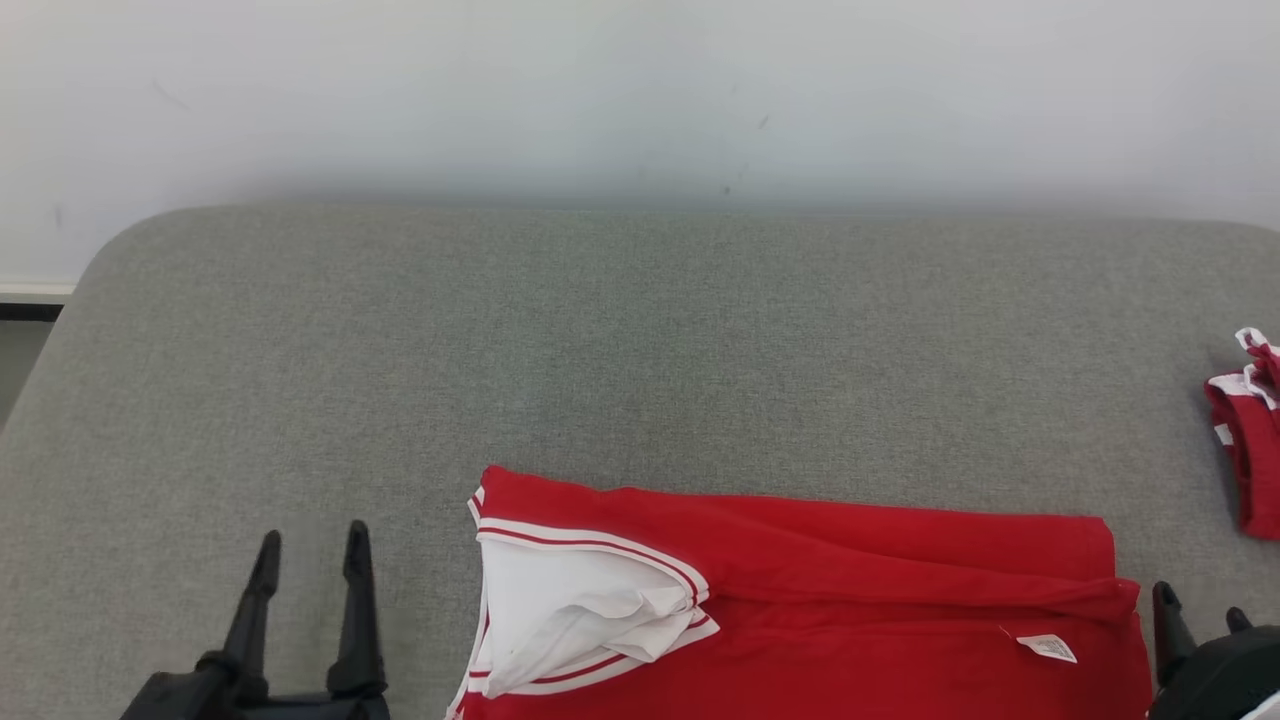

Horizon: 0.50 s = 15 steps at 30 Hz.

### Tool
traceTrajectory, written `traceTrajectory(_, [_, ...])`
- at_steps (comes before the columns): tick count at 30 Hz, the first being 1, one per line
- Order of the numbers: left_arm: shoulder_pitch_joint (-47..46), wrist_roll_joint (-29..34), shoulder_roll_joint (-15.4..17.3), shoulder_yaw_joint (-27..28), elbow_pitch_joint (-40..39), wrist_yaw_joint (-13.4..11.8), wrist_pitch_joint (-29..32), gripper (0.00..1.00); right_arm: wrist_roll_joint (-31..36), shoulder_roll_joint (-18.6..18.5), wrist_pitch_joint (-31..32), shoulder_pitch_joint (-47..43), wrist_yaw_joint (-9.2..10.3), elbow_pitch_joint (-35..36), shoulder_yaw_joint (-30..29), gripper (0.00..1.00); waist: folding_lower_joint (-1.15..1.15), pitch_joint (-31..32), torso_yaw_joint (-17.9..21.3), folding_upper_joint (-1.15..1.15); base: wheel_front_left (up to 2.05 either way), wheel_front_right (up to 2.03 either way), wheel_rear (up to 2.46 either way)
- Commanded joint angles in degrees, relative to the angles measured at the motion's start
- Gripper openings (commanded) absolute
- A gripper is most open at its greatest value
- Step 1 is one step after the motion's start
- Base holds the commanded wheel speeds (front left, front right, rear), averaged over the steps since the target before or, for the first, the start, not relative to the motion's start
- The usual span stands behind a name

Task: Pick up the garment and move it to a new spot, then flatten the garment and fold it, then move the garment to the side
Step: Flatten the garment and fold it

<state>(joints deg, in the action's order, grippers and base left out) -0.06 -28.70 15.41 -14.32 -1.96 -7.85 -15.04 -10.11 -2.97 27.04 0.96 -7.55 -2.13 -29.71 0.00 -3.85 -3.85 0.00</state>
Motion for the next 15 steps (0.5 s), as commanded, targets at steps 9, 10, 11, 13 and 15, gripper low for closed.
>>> traceTrajectory(9, [2.19,9.14,-6.95,10.09,0.69,4.41,-0.13,1.0,-0.29,0.18,-0.94,1.38,0.16,-3.64,2.51,1.0,0.0,-0.47,0.57,0.0,0.0,0.0,0.0])
traceTrajectory(10, [2.12,9.83,-7.34,10.49,1.1,4.94,-0.14,1.0,-0.14,0.17,-0.82,1.56,0.16,-3.78,2.55,1.0,0.0,-0.55,0.59,0.0,0.0,0.0,0.0])
traceTrajectory(11, [2.09,10.39,-7.71,10.77,1.59,5.36,-0.14,1.0,-0.03,0.17,-0.74,1.79,0.16,-3.93,2.62,1.0,0.0,-0.63,0.63,0.0,0.0,0.0,0.0])
traceTrajectory(13, [2.21,11.23,-8.2,11.23,2.76,5.97,-0.15,1.0,0.22,0.17,-0.54,2.41,0.16,-4.34,2.75,1.0,0.0,-0.83,0.7,0.0,0.0,0.0,0.0])
traceTrajectory(15, [2.16,12.12,-8.8,11.58,3.61,6.63,-0.15,1.0,0.43,0.17,-0.15,2.93,0.16,-4.81,3.11,1.0,0.0,-1.03,0.75,0.0,0.0,0.0,0.0])
